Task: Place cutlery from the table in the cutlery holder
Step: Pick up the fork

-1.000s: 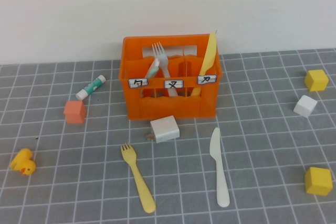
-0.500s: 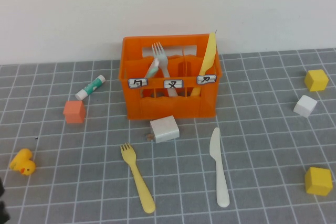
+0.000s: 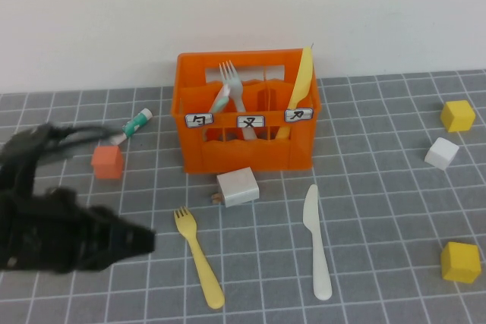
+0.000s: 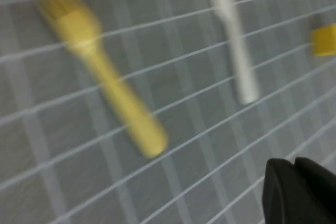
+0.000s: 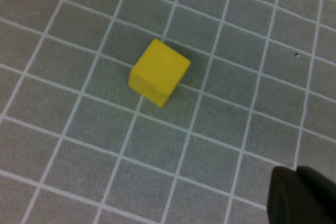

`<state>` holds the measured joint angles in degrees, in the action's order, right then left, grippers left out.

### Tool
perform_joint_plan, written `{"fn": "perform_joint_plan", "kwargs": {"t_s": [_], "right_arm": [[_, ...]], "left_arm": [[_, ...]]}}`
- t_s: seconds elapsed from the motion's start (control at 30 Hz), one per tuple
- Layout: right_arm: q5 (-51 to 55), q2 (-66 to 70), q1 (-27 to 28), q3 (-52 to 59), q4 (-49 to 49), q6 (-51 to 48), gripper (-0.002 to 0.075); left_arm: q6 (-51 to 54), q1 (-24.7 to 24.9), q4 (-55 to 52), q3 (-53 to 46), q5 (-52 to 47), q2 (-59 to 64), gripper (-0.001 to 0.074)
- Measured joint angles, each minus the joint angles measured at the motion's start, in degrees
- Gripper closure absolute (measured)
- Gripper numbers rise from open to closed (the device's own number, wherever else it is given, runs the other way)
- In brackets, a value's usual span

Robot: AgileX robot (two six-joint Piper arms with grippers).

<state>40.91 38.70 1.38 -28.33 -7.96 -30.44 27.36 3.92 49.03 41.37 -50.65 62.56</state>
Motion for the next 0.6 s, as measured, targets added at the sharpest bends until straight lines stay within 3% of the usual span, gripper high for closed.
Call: {"fn": "perform_joint_plan", "kwargs": {"t_s": [0.13, 0.27, 0.4, 0.5, 0.6], "right_arm": [[-0.97, 0.49, -0.74, 0.26, -0.50, -1.37, 0.0729], [-1.28, 0.49, -1.06, 0.26, -0.59, -1.60, 0.0729], [-1.28, 0.49, -1.06, 0.26, -0.59, -1.65, 0.0729], [-1.28, 0.49, -1.06, 0.26, -0.72, -1.74, 0.0729], [-1.28, 0.49, -1.06, 0.26, -0.72, -1.74, 0.0729]], "left_arm": [[6.64, 1.13, 6.74, 4.81, -1.54, 6.19, 0.0736], [0.96, 6.45, -0.09, 8.26, 3.13, 8.47, 0.0736], [-14.28, 15.96, -13.82, 9.42, 9.74, 8.98, 0.0736], [-31.88, 22.72, -26.96, 9.42, 13.51, 9.87, 0.0736], [-46.78, 27.00, -36.87, 9.42, 14.94, 11.63, 0.0736]]}}
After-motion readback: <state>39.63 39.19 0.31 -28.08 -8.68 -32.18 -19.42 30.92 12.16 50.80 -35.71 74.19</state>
